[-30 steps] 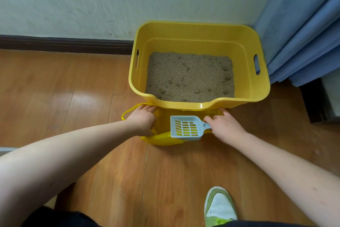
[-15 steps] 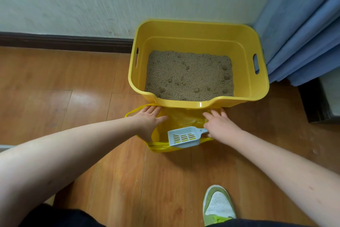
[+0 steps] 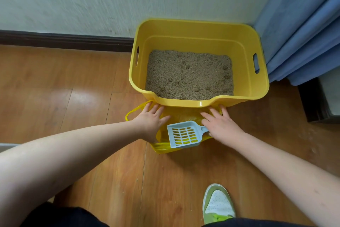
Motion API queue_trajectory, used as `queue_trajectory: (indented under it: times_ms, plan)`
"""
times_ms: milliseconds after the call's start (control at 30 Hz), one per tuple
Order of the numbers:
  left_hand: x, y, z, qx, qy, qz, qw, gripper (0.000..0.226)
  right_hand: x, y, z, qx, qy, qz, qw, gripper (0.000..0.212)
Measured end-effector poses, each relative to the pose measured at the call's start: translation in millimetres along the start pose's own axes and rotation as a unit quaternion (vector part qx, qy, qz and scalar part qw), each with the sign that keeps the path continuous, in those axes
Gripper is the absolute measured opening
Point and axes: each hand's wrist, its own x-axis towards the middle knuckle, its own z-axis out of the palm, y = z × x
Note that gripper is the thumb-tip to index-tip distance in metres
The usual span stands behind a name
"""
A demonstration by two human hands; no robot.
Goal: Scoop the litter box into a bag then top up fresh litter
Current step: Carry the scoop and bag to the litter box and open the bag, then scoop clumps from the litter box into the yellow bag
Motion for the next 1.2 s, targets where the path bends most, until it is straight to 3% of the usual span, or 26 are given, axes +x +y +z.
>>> queue_trajectory:
  times_ms: [200, 267, 333, 433, 533, 633, 767, 833, 967, 1200]
  plan:
    - [-11, 0, -3, -0.043, 0.140, 0.045, 0.988, 0.068, -11, 8, 9, 0.100, 0.134, -0.044, 0.985, 0.038]
    - [-17, -3, 0, -0.060, 0.207, 0.077, 0.974, 0.048, -16, 9, 9, 0.114, 0.198, -0.036, 0.973, 0.024]
    - [-21, -7, -4, -0.048, 0.278, 0.116, 0.952, 0.036, -21, 9, -1, 0.141, 0.229, -0.012, 0.963, 0.026]
    - [-24, -13, -19, 0.006, 0.380, 0.188, 0.906, 0.026, -27, 8, -23, 0.220, 0.254, 0.023, 0.942, 0.025]
    - [-27, -22, -39, 0.059, 0.412, 0.201, 0.887, 0.038, -32, 15, -52, 0.294, 0.273, 0.094, 0.911, 0.010]
    - [-29, -37, -58, 0.077, 0.416, 0.140, 0.895, 0.045, -33, 42, -84, 0.360, 0.218, 0.159, 0.893, 0.006]
    - [-29, -69, -74, 0.050, 0.368, 0.001, 0.928, 0.060, -37, 88, -123, 0.381, 0.161, 0.207, 0.887, 0.036]
    - [-26, -84, -71, 0.029, 0.316, -0.049, 0.947, 0.069, -34, 107, -129, 0.348, 0.123, 0.219, 0.903, 0.048]
    - [-20, -99, -61, -0.041, 0.256, -0.117, 0.959, 0.084, -10, 136, -110, 0.246, 0.077, 0.245, 0.935, 0.042]
    - [1, -105, -66, -0.135, 0.264, -0.141, 0.945, 0.084, 46, 132, -80, 0.113, -0.135, 0.299, 0.938, 0.036]
